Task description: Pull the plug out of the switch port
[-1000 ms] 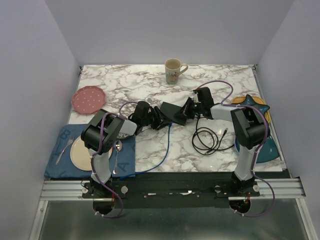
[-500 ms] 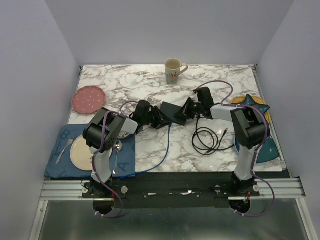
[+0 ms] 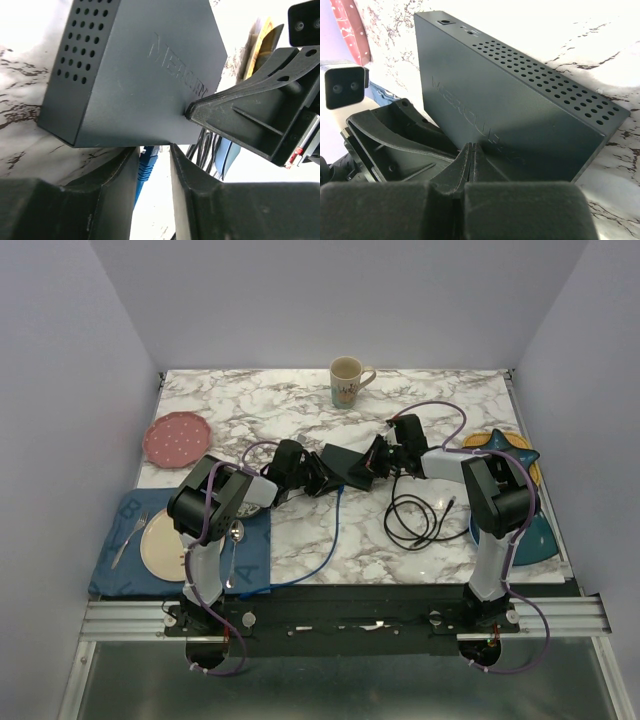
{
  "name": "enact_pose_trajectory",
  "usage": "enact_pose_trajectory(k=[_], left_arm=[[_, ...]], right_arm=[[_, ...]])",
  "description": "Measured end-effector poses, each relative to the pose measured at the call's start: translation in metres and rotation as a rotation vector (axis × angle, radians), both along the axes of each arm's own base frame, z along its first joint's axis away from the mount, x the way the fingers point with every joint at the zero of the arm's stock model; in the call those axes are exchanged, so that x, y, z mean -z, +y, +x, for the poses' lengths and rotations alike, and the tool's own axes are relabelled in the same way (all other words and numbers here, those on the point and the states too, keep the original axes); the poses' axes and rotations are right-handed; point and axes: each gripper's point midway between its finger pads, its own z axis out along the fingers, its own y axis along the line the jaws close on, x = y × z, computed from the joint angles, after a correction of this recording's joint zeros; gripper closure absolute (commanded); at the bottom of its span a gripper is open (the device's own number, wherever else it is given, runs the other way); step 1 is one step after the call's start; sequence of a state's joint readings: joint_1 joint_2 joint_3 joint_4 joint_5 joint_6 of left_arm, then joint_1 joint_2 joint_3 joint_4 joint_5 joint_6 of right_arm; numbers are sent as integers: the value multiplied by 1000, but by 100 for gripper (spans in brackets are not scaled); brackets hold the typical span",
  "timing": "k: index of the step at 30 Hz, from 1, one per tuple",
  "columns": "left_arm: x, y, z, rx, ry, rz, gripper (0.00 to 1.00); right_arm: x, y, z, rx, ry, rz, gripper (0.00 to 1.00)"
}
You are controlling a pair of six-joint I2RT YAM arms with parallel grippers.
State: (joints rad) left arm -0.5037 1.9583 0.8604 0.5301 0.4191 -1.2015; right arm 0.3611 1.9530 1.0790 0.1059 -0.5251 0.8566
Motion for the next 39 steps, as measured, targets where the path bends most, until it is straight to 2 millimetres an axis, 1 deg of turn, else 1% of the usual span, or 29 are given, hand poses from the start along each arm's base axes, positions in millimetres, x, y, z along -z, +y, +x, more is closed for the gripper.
enact_pose_trajectory(k=[8,9,10,13,16,22,30,39], left_arm=[[-2,-1,1,2,-7,-4,65],[-2,-1,1,2,-7,-5,64],[-2,-1,1,2,-7,-5,61],[-2,-1,1,2,-7,-5,55],[0,0,0,1,-3,-2,53],[1,1,-2,1,-7,-4,55],[2,2,-5,2,-15,-10,55],[2,2,-5,0,-7,-6,59]], right_arm=[[0,0,0,0,0,0,99],[0,0,0,0,0,0,99],[0,0,0,0,0,0,99],[0,0,0,0,0,0,99],[0,0,0,0,0,0,99],[0,0,0,0,0,0,99],[0,0,0,0,0,0,99],[0,0,0,0,0,0,99]])
